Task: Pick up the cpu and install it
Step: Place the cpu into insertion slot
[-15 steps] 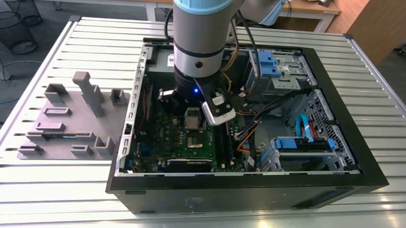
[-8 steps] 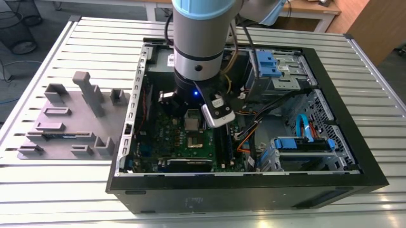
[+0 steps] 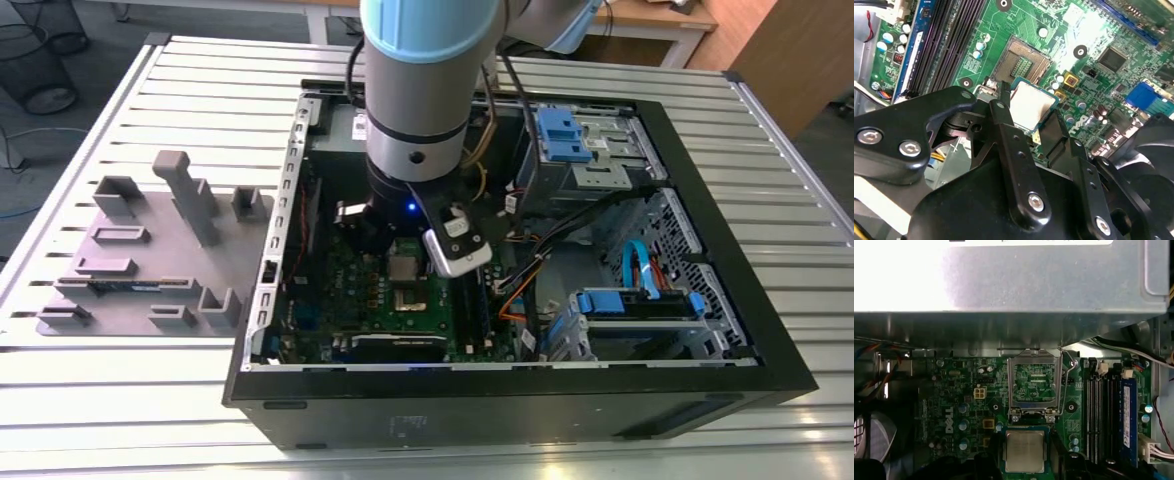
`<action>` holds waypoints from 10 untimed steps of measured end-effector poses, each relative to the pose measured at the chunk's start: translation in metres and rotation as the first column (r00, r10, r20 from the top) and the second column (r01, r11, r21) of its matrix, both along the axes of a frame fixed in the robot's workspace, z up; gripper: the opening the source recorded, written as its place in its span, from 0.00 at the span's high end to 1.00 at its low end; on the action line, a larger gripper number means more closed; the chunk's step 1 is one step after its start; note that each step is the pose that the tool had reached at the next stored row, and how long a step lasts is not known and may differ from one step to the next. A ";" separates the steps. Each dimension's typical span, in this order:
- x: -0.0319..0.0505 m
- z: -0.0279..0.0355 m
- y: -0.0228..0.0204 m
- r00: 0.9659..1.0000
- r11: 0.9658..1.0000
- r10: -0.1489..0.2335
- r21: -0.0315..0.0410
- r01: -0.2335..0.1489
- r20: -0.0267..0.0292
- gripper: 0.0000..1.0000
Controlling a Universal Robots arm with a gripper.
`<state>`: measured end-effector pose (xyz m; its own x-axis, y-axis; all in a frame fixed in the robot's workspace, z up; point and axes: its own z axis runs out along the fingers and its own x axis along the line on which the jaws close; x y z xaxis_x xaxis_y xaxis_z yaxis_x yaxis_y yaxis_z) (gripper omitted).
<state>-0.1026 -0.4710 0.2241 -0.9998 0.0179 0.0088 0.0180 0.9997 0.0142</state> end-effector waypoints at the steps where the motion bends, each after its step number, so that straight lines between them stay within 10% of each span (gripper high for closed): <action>1: 0.0000 -0.0003 0.0000 1.000 1.000 0.001 0.000 -0.001 0.000 0.53; 10: 0.0006 -0.0025 0.0000 1.000 1.000 0.016 0.000 -0.016 0.000 0.53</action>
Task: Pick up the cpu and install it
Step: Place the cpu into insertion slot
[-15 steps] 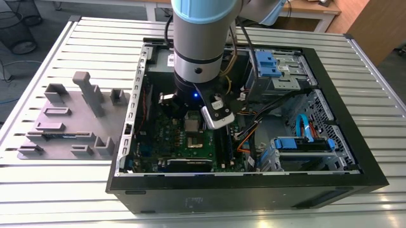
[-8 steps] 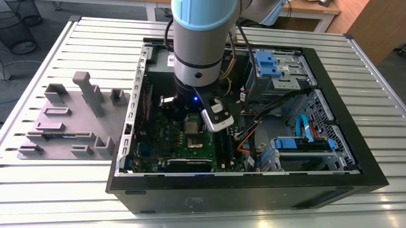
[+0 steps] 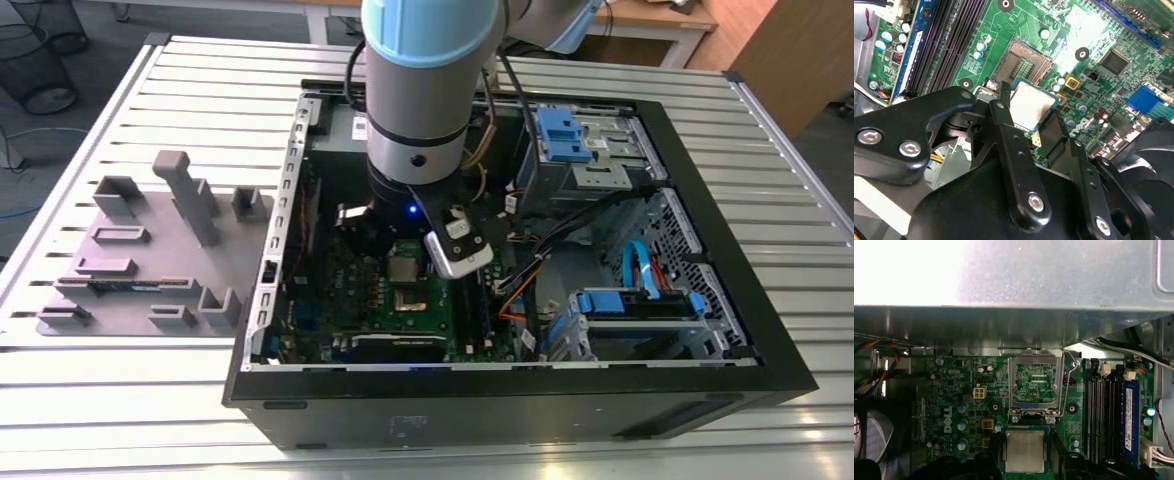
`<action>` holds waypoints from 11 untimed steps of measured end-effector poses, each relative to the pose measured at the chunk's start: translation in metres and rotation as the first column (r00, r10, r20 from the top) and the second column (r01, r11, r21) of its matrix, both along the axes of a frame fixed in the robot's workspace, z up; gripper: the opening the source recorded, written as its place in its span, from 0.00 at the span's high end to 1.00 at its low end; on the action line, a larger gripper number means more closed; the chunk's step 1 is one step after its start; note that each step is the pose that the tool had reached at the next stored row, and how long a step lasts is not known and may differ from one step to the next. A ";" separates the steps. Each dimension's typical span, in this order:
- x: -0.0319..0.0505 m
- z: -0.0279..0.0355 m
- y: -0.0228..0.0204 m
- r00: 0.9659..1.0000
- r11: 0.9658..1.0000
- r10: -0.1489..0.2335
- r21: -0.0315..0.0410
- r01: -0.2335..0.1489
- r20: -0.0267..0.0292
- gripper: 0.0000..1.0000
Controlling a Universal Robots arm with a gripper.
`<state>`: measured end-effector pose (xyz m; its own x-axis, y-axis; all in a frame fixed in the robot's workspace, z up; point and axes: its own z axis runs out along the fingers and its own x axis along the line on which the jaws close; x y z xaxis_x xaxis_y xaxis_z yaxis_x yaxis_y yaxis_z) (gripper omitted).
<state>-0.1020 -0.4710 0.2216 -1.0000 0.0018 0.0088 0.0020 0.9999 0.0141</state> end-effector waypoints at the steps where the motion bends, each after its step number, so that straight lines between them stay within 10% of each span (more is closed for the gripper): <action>1: 0.0000 0.0000 0.0000 1.000 1.000 0.000 0.000 0.000 0.000 0.53; 11: 0.0000 -0.0027 -0.0002 1.000 1.000 0.003 0.000 -0.003 0.000 0.53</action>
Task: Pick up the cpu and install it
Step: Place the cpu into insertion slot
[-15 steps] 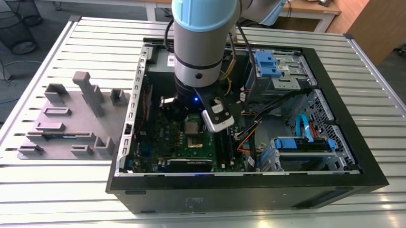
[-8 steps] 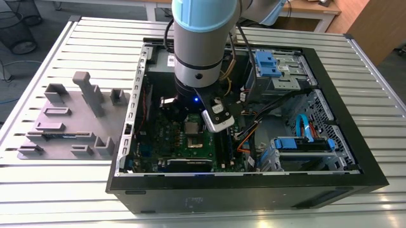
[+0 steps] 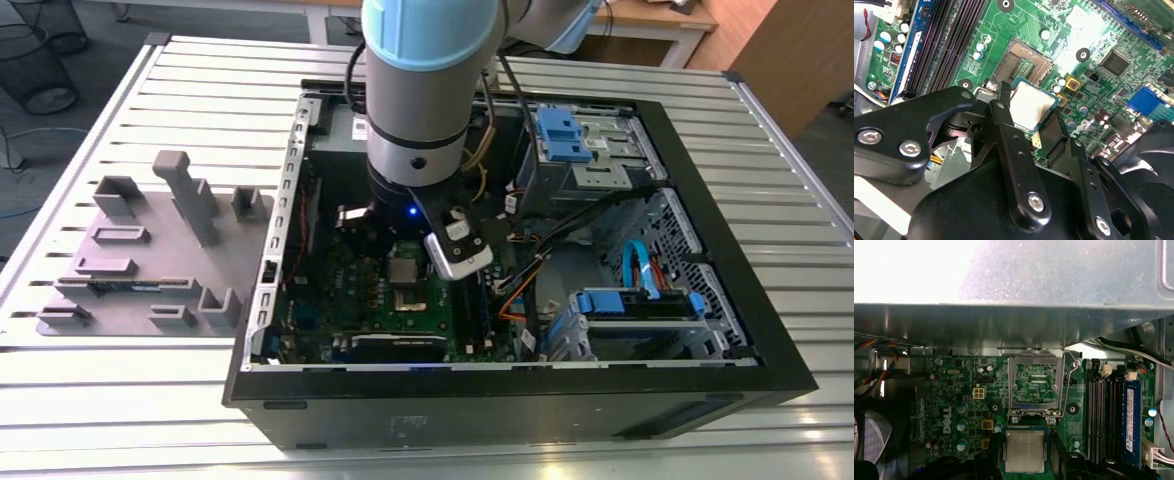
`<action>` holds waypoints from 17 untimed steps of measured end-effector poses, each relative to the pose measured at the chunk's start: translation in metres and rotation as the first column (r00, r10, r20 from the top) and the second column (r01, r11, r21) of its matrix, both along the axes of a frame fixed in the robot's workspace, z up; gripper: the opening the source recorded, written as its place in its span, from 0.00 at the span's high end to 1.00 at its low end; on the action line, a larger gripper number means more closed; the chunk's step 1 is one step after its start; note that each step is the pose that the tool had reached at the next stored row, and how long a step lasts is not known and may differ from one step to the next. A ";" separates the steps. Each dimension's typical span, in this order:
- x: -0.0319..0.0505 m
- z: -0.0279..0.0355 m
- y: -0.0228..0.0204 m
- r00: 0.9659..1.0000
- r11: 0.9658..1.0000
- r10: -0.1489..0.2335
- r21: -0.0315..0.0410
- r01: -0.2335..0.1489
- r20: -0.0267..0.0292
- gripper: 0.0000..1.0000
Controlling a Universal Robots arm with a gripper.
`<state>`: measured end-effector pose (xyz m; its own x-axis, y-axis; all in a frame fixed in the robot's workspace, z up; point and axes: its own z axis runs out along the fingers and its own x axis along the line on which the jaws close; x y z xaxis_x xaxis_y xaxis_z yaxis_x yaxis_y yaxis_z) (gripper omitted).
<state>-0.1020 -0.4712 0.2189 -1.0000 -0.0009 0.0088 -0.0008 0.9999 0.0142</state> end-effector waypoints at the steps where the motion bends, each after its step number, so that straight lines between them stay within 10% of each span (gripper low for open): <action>1: 0.0000 -0.0009 -0.0001 1.000 1.000 0.001 0.000 -0.001 0.000 0.53; 17: 0.0008 -0.0148 -0.0129 1.000 1.000 0.004 0.000 -0.004 -0.001 0.53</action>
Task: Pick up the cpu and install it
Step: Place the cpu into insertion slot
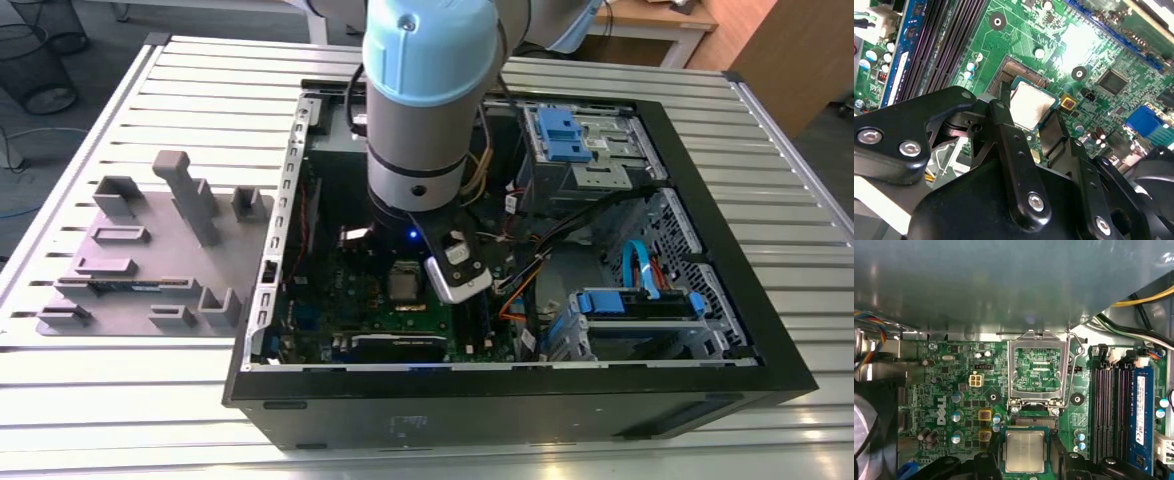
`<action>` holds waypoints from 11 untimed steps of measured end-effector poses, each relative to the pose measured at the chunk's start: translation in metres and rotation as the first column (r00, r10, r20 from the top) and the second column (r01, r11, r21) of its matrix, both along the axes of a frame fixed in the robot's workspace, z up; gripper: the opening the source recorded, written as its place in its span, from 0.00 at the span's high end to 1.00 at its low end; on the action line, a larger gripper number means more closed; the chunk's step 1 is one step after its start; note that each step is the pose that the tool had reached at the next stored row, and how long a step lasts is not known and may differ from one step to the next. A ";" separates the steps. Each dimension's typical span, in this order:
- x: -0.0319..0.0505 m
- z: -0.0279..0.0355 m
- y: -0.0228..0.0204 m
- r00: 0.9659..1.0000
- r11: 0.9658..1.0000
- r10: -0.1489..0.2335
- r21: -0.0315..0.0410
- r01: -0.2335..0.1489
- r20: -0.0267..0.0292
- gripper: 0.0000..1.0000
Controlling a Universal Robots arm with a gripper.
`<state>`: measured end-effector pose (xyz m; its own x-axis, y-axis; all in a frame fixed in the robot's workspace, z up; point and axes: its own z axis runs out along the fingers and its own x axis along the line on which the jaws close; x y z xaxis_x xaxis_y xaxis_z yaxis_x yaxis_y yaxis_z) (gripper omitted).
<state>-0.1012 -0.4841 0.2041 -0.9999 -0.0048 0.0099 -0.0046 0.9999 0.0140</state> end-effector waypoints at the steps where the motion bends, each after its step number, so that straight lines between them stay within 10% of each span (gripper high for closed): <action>1: 0.0002 -0.0009 -0.0003 1.000 1.000 0.000 0.000 0.000 0.000 0.53; 11: 0.0070 -0.0050 -0.0041 1.000 1.000 0.000 0.000 0.000 0.000 0.53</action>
